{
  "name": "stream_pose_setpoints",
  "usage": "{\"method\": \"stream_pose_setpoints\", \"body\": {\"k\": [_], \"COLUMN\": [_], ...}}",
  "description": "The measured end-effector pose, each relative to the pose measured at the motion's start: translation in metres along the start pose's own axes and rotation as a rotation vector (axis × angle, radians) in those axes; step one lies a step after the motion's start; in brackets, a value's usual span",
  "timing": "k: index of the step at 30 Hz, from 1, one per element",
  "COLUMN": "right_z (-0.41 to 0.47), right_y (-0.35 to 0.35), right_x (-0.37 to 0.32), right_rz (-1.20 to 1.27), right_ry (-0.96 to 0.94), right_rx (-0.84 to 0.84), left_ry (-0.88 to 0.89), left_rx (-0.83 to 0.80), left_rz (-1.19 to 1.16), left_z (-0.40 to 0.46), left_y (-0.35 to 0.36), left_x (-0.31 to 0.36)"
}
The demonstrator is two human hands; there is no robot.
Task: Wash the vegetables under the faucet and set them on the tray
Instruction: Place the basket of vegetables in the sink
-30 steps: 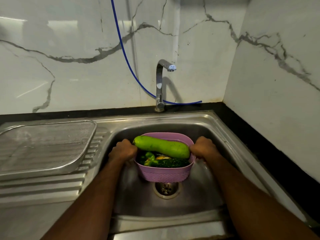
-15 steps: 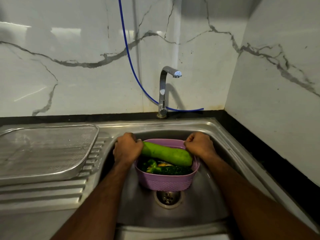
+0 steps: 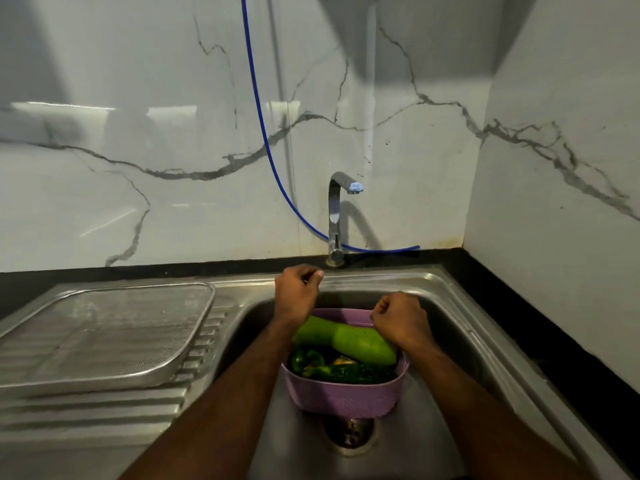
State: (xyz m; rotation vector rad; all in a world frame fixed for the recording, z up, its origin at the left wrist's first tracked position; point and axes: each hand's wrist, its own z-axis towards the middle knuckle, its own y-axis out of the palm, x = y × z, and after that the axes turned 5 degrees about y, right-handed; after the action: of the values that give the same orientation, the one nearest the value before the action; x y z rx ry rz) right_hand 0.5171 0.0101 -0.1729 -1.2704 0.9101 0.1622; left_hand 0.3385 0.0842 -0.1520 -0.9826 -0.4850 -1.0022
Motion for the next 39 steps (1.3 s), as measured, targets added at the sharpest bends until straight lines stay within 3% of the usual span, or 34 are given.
{"method": "stream_pose_setpoints", "body": {"k": [4, 9, 22, 30, 39], "right_z": [-0.004, 0.001, 0.012, 0.012, 0.012], "right_y": [0.005, 0.012, 0.013, 0.014, 0.016], "right_x": [-0.002, -0.004, 0.004, 0.003, 0.003], "right_rz": [0.002, -0.037, -0.068, -0.045, -0.027], "right_ry": [0.003, -0.014, 0.008, 0.005, 0.002], "right_rx": [-0.009, -0.035, -0.022, -0.034, -0.062], "left_ry": [-0.140, -0.179, 0.026, 0.001, -0.167], "left_rx": [-0.019, -0.033, 0.011, 0.032, 0.123], "left_rz": [-0.120, -0.195, 0.038, 0.001, -0.190], "left_z": [0.029, 0.062, 0.096, 0.102, 0.100], "left_y": [0.011, 0.023, 0.049, 0.049, 0.055], "left_x": [0.001, 0.008, 0.017, 0.011, 0.008]}}
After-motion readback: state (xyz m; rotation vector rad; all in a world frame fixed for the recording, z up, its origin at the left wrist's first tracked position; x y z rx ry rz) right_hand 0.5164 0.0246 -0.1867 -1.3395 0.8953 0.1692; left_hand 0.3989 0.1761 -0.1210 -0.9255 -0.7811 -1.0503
